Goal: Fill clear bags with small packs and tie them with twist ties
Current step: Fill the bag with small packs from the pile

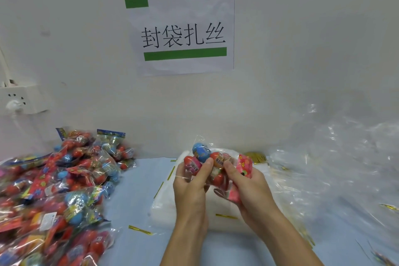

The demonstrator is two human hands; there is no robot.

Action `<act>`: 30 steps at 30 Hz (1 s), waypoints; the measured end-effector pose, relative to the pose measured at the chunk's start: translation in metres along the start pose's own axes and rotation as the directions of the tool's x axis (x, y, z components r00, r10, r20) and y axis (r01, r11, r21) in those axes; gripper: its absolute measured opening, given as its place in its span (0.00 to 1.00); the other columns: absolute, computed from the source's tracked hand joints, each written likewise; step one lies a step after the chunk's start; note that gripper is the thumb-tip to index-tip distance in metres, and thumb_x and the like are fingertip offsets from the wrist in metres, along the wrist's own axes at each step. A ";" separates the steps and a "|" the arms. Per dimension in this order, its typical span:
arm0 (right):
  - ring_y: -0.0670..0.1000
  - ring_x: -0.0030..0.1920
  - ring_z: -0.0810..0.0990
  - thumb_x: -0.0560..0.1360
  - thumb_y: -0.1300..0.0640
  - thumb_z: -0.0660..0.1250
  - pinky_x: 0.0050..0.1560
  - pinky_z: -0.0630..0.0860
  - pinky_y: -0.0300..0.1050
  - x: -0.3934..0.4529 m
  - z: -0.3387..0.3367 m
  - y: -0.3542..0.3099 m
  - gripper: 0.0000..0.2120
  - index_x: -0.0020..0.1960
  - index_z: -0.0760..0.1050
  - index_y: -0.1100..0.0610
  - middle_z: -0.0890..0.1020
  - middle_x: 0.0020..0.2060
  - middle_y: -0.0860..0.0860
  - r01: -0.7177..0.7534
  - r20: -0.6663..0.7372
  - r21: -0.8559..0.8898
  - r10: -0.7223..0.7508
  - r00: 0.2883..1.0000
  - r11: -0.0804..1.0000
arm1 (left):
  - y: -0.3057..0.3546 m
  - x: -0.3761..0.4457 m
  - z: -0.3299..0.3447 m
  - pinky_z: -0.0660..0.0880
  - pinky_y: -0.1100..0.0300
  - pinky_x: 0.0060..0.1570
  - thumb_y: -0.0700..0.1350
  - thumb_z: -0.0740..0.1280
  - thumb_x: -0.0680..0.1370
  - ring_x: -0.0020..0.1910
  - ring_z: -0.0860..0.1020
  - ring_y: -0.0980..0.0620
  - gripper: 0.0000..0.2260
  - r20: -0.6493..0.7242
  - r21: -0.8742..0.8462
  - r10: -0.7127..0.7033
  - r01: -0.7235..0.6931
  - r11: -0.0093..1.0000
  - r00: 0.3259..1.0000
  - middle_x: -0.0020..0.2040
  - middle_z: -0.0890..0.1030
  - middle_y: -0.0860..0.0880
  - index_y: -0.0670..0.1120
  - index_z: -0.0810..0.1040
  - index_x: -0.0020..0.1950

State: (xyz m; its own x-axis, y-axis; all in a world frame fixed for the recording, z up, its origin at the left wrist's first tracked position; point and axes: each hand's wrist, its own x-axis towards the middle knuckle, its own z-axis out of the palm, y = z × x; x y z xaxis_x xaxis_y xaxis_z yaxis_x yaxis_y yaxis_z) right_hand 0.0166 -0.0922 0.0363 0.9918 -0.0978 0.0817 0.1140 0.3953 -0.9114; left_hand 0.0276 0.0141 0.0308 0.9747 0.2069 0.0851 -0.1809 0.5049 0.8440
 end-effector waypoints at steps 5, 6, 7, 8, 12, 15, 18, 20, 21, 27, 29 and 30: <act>0.57 0.44 0.88 0.81 0.60 0.67 0.45 0.84 0.52 -0.001 -0.011 -0.012 0.06 0.52 0.83 0.56 0.88 0.45 0.57 0.066 -0.006 -0.184 -0.068 0.998 0.981 | 0.026 0.007 -0.021 0.78 0.51 0.54 0.49 0.79 0.64 0.49 0.83 0.48 0.27 0.149 0.112 -0.100 0.083 0.990 0.984 0.51 0.85 0.46 0.46 0.79 0.61; 0.56 0.43 0.88 0.80 0.61 0.67 0.44 0.84 0.51 -0.001 -0.011 -0.014 0.07 0.50 0.84 0.54 0.88 0.43 0.56 0.077 -0.002 -0.206 -0.079 0.997 0.975 | 0.032 0.008 -0.024 0.78 0.52 0.52 0.51 0.79 0.63 0.48 0.84 0.48 0.27 0.173 0.135 -0.095 0.072 0.988 0.980 0.51 0.85 0.47 0.47 0.80 0.60; 0.55 0.42 0.88 0.80 0.62 0.68 0.42 0.84 0.51 -0.002 -0.012 -0.015 0.07 0.48 0.84 0.53 0.88 0.42 0.54 0.087 0.004 -0.229 -0.088 0.996 0.969 | 0.036 0.010 -0.028 0.78 0.53 0.51 0.55 0.77 0.64 0.48 0.84 0.49 0.26 0.182 0.174 -0.075 0.043 0.984 0.980 0.51 0.86 0.48 0.48 0.81 0.59; 0.55 0.41 0.88 0.79 0.62 0.69 0.42 0.84 0.52 -0.002 -0.011 -0.016 0.07 0.48 0.84 0.53 0.88 0.41 0.54 0.092 0.019 -0.257 -0.091 0.996 0.962 | 0.040 0.010 -0.029 0.78 0.54 0.49 0.57 0.76 0.66 0.48 0.84 0.49 0.25 0.186 0.230 -0.058 0.014 0.973 0.981 0.51 0.86 0.50 0.50 0.81 0.60; 0.56 0.45 0.87 0.79 0.60 0.69 0.45 0.84 0.56 -0.007 -0.006 -0.017 0.06 0.55 0.82 0.55 0.87 0.45 0.55 0.081 0.150 -0.277 -0.040 0.988 0.957 | 0.039 0.006 -0.024 0.83 0.50 0.47 0.63 0.76 0.66 0.46 0.85 0.46 0.25 0.254 0.417 -0.081 -0.033 0.908 0.964 0.49 0.86 0.47 0.52 0.80 0.58; 0.56 0.50 0.87 0.78 0.53 0.71 0.52 0.84 0.58 -0.010 -0.006 -0.020 0.10 0.58 0.82 0.52 0.87 0.50 0.54 0.058 0.253 -0.258 0.009 0.967 0.964 | 0.036 0.005 -0.023 0.83 0.50 0.41 0.64 0.72 0.64 0.42 0.86 0.46 0.19 0.266 0.456 -0.050 -0.080 0.886 0.963 0.45 0.86 0.46 0.55 0.82 0.49; 0.52 0.48 0.87 0.75 0.46 0.73 0.52 0.84 0.53 -0.013 -0.005 -0.022 0.12 0.57 0.82 0.46 0.87 0.49 0.51 0.065 0.317 -0.299 0.035 0.948 0.952 | 0.032 0.002 -0.020 0.82 0.56 0.38 0.67 0.69 0.64 0.42 0.85 0.48 0.22 0.285 0.477 0.004 -0.145 0.867 0.959 0.44 0.85 0.48 0.55 0.81 0.49; 0.51 0.46 0.87 0.76 0.50 0.74 0.51 0.85 0.52 -0.013 -0.004 -0.022 0.07 0.54 0.82 0.46 0.87 0.46 0.51 0.102 0.293 -0.317 -0.005 0.956 0.943 | 0.028 -0.001 -0.016 0.80 0.61 0.38 0.69 0.67 0.64 0.43 0.85 0.50 0.24 0.299 0.493 0.001 -0.156 0.856 0.954 0.46 0.85 0.50 0.55 0.78 0.53; 0.51 0.46 0.87 0.76 0.52 0.74 0.49 0.85 0.51 -0.012 -0.005 -0.023 0.06 0.53 0.83 0.46 0.87 0.45 0.51 0.120 0.281 -0.318 -0.028 0.959 0.940 | 0.026 -0.001 -0.014 0.80 0.62 0.39 0.69 0.66 0.66 0.45 0.84 0.49 0.25 0.310 0.495 -0.008 -0.155 0.855 0.951 0.47 0.85 0.49 0.55 0.77 0.55; 0.49 0.40 0.86 0.70 0.52 0.75 0.41 0.83 0.44 -0.007 -0.031 -0.049 0.12 0.51 0.85 0.55 0.87 0.42 0.54 0.188 0.177 -0.283 -0.141 0.974 0.941 | 0.025 -0.004 -0.003 0.79 0.52 0.50 0.64 0.61 0.74 0.55 0.83 0.51 0.24 0.355 0.311 -0.078 -0.039 0.949 0.931 0.56 0.84 0.49 0.53 0.78 0.63; 0.51 0.41 0.86 0.67 0.49 0.75 0.41 0.84 0.45 -0.005 -0.042 -0.062 0.16 0.51 0.85 0.55 0.88 0.44 0.56 0.233 0.076 -0.233 -0.221 0.972 0.944 | 0.016 -0.006 0.005 0.80 0.55 0.49 0.56 0.62 0.80 0.54 0.81 0.55 0.11 0.305 0.435 0.010 -0.149 0.888 0.952 0.57 0.82 0.53 0.57 0.76 0.61; 0.52 0.42 0.86 0.66 0.48 0.75 0.43 0.84 0.47 -0.005 -0.049 -0.069 0.17 0.52 0.85 0.56 0.88 0.44 0.57 0.254 0.022 -0.219 -0.256 0.966 0.942 | 0.010 -0.009 0.010 0.79 0.56 0.53 0.53 0.62 0.82 0.56 0.79 0.57 0.08 0.308 0.506 0.041 -0.200 0.839 0.950 0.58 0.80 0.56 0.59 0.76 0.60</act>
State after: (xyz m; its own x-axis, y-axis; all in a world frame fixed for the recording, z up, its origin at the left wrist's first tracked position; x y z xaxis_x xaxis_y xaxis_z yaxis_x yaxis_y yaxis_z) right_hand 0.0013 -0.1636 0.0788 0.9306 -0.1758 0.3209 0.3473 0.1480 -0.9260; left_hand 0.0188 0.0093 0.0434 0.9595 -0.0408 0.2786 -0.2803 -0.0422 0.9590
